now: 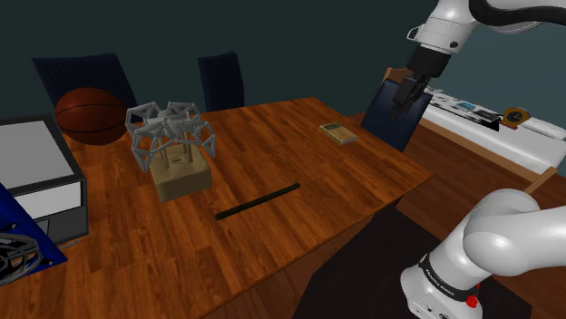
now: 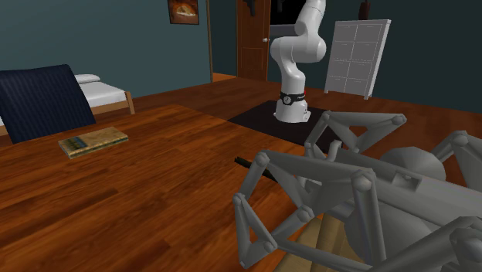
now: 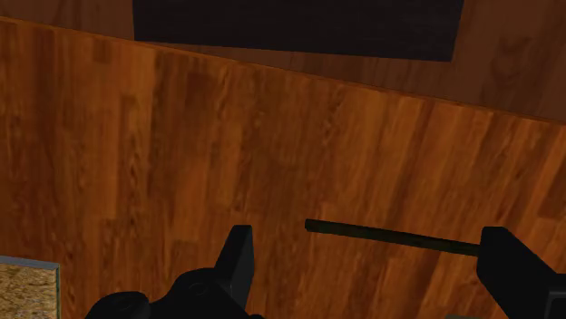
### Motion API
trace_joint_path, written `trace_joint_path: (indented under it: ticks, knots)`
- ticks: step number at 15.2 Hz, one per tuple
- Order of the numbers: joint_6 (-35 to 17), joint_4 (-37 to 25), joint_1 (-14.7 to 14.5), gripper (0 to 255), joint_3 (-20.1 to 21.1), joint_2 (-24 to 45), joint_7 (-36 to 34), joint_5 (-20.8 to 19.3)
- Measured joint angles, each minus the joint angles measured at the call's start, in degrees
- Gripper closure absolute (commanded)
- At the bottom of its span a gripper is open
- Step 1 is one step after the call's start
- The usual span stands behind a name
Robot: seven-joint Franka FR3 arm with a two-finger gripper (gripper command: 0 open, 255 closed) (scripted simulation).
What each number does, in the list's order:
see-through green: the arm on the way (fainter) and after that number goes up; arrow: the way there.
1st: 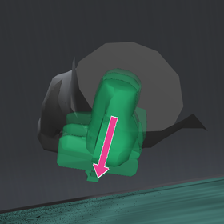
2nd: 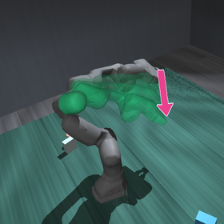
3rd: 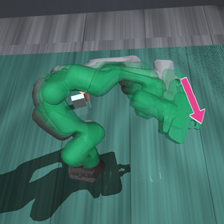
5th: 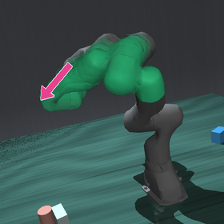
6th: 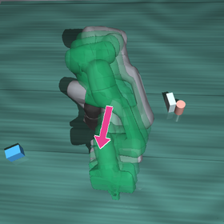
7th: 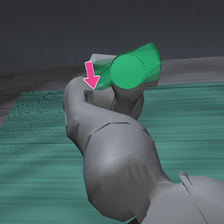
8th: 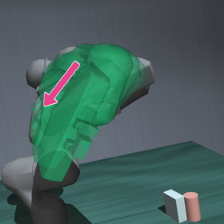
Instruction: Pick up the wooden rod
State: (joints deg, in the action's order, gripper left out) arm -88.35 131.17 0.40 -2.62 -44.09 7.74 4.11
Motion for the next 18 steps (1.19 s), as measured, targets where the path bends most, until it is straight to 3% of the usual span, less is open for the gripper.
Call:
trace_joint_path:
  ticks: [2, 9, 18]
  knots:
    - [-0.82, 0.27, -0.30, 0, -0.09, 0.61, 0.74, -0.09]
    - [-12.31, 3.69, -4.27, 0, -0.94, 9.19, 10.79, -0.91]
    - [-27.28, 2.86, -9.31, 0, -1.24, 25.46, 24.63, -0.97]
